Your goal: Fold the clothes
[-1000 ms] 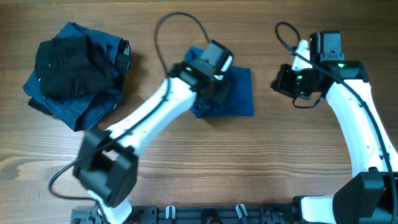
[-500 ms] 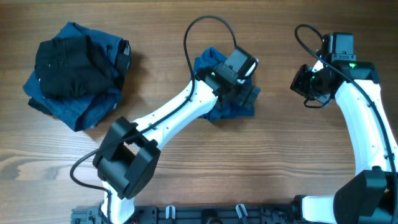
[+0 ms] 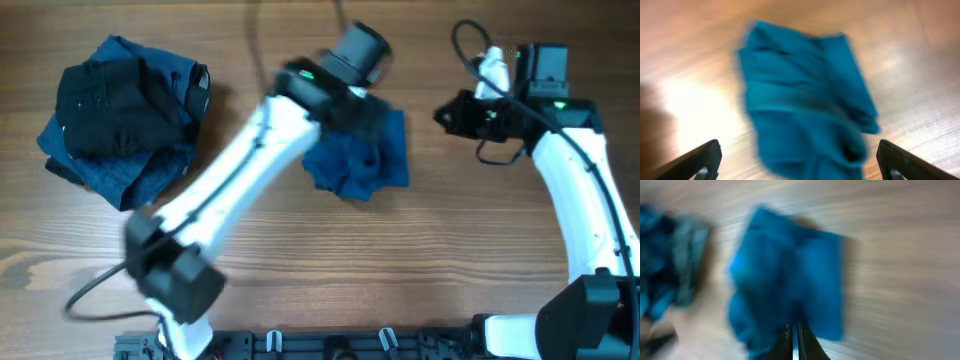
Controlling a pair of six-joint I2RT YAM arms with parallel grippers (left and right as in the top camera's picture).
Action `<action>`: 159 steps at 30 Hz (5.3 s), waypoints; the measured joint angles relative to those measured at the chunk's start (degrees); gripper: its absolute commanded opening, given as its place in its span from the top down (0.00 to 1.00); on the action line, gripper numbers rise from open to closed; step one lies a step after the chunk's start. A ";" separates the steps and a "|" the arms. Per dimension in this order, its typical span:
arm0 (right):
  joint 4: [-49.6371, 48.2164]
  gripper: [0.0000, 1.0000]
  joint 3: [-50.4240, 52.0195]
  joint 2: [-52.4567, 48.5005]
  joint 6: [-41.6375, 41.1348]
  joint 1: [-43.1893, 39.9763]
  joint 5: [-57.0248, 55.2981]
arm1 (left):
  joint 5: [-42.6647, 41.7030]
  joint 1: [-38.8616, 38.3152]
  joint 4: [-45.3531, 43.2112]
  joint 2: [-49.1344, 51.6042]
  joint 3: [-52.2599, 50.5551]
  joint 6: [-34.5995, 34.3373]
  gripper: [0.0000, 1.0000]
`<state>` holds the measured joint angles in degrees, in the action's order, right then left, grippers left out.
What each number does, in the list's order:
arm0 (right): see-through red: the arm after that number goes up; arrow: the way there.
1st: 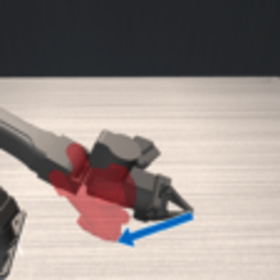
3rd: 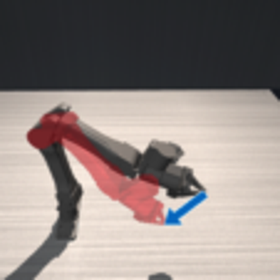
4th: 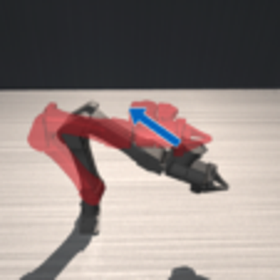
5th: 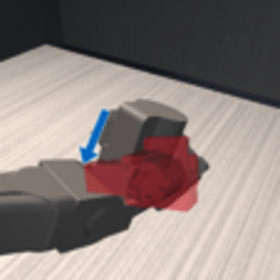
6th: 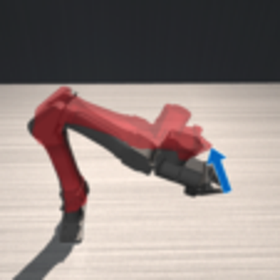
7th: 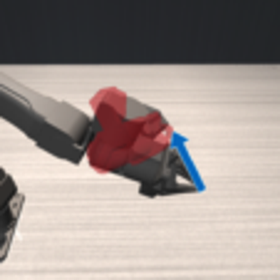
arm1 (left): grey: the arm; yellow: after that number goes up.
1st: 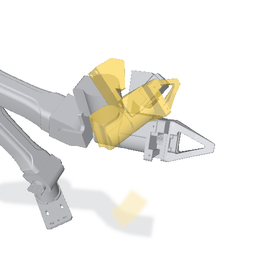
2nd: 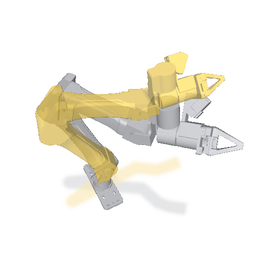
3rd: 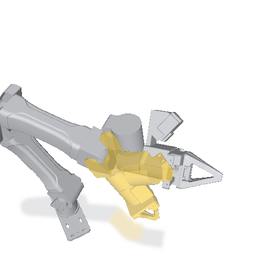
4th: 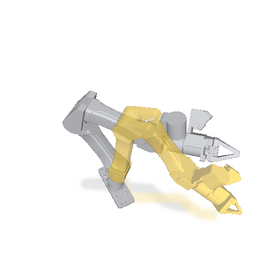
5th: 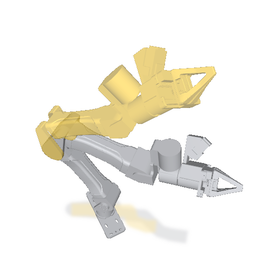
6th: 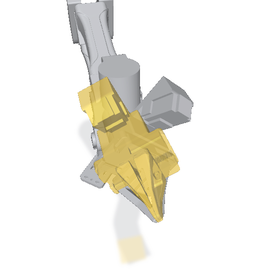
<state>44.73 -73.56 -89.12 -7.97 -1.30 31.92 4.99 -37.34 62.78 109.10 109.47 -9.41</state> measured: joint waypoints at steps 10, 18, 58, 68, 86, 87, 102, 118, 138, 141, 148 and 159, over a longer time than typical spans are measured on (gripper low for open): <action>-10.56 0.96 0.00 -10.49 0.44 23.28 -6.27 | 0.70 21.88 5.68 -16.98 2.64 -8.07 0.61; -16.72 0.96 0.39 -20.28 -14.27 20.79 -24.37 | -1.90 23.21 8.17 -16.87 2.62 -8.37 0.56; 3.06 0.96 10.03 -11.26 -5.84 11.39 -18.21 | -13.55 23.21 13.33 -13.03 -2.36 -9.16 0.00; -9.22 0.96 10.05 0.37 -5.64 11.39 -14.64 | -28.52 17.62 -15.04 -7.76 -29.31 -16.76 0.00; -14.36 0.96 8.92 -19.54 -13.09 11.15 -6.38 | -44.50 10.27 -48.22 8.15 -39.12 -40.06 0.30; -14.36 0.96 8.92 -19.54 -13.25 11.15 -6.23 | -44.87 10.29 -48.87 8.61 -38.99 -40.65 0.51; -10.54 0.96 10.32 5.86 -11.26 11.17 -5.92 | -37.83 17.51 -37.88 -3.37 -37.92 -17.86 0.96; -7.93 0.96 10.27 15.85 -15.19 11.17 -5.99 | -30.45 65.55 -9.84 -9.14 -20.70 16.72 0.20; -9.75 0.67 9.86 24.35 -6.43 11.17 -0.98 | -27.50 72.78 20.74 -27.04 -2.23 3.87 0.07; -12.28 0.25 9.16 28.50 -3.06 11.17 0.26 | -30.80 62.12 21.03 -30.51 -2.27 10.10 0.00; -14.58 0.01 8.22 39.36 0.37 11.17 1.29 | -11.76 42.23 24.94 -45.03 -2.36 7.19 0.00; -5.62 0.00 8.09 41.57 -8.94 11.17 1.57 | -6.97 40.28 25.55 -53.79 -2.16 4.96 0.00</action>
<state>39.11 -65.47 -47.55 -16.91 9.87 33.50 -1.98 2.94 88.33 55.31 107.31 -4.45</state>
